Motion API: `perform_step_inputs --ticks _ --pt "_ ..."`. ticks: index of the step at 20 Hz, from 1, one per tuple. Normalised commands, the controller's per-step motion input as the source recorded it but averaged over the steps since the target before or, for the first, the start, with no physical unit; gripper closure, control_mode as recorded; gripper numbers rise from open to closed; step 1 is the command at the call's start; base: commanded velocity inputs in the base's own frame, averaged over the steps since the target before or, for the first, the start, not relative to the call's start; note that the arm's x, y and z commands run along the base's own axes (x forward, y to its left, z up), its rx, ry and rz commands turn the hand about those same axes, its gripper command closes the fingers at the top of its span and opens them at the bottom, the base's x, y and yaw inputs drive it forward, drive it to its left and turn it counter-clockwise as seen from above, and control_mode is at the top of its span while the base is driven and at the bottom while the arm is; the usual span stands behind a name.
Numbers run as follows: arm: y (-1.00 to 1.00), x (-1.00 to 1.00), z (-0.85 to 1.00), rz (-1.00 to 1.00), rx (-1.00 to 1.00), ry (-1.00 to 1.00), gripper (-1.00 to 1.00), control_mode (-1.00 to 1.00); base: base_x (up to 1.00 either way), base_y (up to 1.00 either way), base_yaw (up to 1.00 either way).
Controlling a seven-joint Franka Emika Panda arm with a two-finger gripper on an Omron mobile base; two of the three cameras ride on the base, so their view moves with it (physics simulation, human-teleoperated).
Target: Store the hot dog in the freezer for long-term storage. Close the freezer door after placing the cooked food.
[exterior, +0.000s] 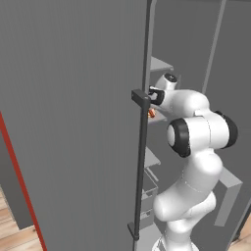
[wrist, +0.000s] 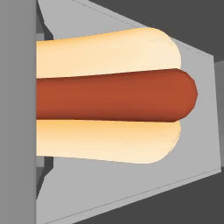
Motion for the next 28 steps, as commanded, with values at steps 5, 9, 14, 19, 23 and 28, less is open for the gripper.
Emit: perform_step_inputs --ticks 5,9,14,19,23,28 --pt "0.00 0.25 -0.17 0.00 0.00 0.00 1.00 -1.00 0.00 0.00 0.00" --pt "0.00 0.20 -0.19 0.00 0.00 0.00 1.00 -1.00 0.00 0.00 0.00" --pt "0.00 0.16 -0.22 0.00 0.00 0.00 1.00 -1.00 0.00 0.00 0.00" --pt "0.00 0.14 -0.19 0.00 0.00 -0.03 1.00 -1.00 0.00 0.00 0.00" --pt "0.00 0.07 -0.05 0.00 0.00 -0.02 1.00 -1.00 0.00 0.00 0.00" --pt "0.00 0.05 0.00 0.00 0.00 0.00 -1.00 -1.00 0.00 0.00 0.00"
